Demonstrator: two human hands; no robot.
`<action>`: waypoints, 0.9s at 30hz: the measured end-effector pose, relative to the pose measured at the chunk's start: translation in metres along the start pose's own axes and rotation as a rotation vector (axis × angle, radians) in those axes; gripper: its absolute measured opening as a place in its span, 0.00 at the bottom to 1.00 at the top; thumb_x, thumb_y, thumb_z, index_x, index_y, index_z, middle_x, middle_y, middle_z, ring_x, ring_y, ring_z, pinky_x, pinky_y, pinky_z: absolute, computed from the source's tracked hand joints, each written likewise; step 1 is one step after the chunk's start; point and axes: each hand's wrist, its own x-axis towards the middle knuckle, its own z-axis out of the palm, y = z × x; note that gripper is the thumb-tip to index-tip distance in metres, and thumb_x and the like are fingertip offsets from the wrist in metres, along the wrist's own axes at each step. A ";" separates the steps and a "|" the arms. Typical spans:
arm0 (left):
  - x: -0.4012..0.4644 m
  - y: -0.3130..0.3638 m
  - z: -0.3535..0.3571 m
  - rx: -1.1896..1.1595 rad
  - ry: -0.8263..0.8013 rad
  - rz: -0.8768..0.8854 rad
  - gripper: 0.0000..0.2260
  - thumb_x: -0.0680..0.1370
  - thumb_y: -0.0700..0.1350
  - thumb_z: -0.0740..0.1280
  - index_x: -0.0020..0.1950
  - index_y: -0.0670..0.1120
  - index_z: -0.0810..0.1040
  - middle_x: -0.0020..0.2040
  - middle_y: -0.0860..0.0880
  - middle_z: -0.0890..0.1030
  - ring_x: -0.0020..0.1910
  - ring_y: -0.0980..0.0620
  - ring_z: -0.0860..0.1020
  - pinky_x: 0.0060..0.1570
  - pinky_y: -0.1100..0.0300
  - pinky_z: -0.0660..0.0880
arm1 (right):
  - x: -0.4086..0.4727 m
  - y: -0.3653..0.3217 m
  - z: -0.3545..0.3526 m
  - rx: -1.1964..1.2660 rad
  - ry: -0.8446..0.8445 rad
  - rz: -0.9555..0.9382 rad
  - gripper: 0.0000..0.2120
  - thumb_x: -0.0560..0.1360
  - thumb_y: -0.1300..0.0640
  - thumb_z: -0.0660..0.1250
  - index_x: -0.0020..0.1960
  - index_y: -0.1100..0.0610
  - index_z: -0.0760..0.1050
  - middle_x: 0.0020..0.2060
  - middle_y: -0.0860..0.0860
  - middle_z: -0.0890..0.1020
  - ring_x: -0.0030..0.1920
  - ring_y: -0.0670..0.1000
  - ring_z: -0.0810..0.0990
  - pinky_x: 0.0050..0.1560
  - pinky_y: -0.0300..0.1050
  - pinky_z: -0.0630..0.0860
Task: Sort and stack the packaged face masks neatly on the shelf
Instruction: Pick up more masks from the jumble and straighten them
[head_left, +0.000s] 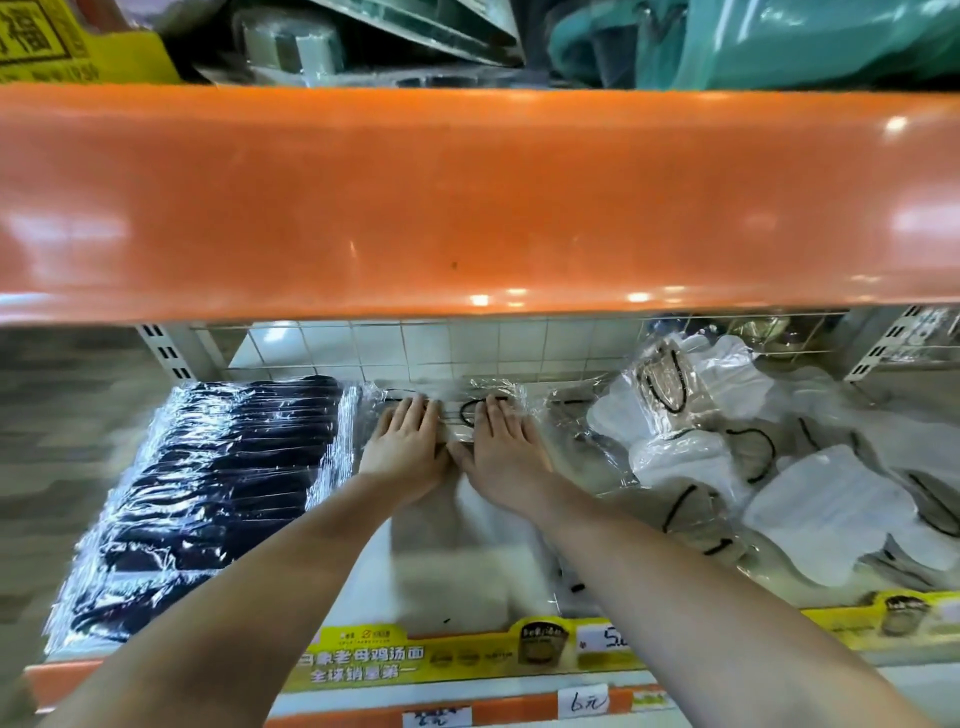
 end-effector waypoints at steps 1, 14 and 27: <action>0.000 0.000 -0.001 0.005 -0.017 0.000 0.29 0.81 0.54 0.50 0.79 0.46 0.46 0.79 0.46 0.47 0.77 0.49 0.45 0.75 0.53 0.43 | -0.001 0.000 0.000 0.006 0.002 -0.003 0.34 0.81 0.40 0.44 0.78 0.61 0.44 0.78 0.57 0.46 0.77 0.54 0.43 0.75 0.53 0.40; -0.042 0.073 -0.029 -0.245 0.247 0.101 0.24 0.71 0.35 0.60 0.67 0.44 0.72 0.68 0.48 0.72 0.66 0.46 0.71 0.63 0.56 0.66 | -0.034 0.037 -0.034 0.270 0.197 -0.074 0.13 0.81 0.54 0.53 0.58 0.59 0.73 0.55 0.55 0.75 0.57 0.56 0.75 0.55 0.52 0.74; -0.085 0.170 0.014 -0.303 0.126 0.196 0.25 0.76 0.56 0.59 0.70 0.46 0.68 0.67 0.47 0.73 0.65 0.45 0.72 0.59 0.53 0.68 | -0.136 0.135 -0.015 0.106 0.450 -0.072 0.18 0.73 0.50 0.54 0.49 0.54 0.81 0.43 0.50 0.81 0.44 0.55 0.81 0.46 0.46 0.74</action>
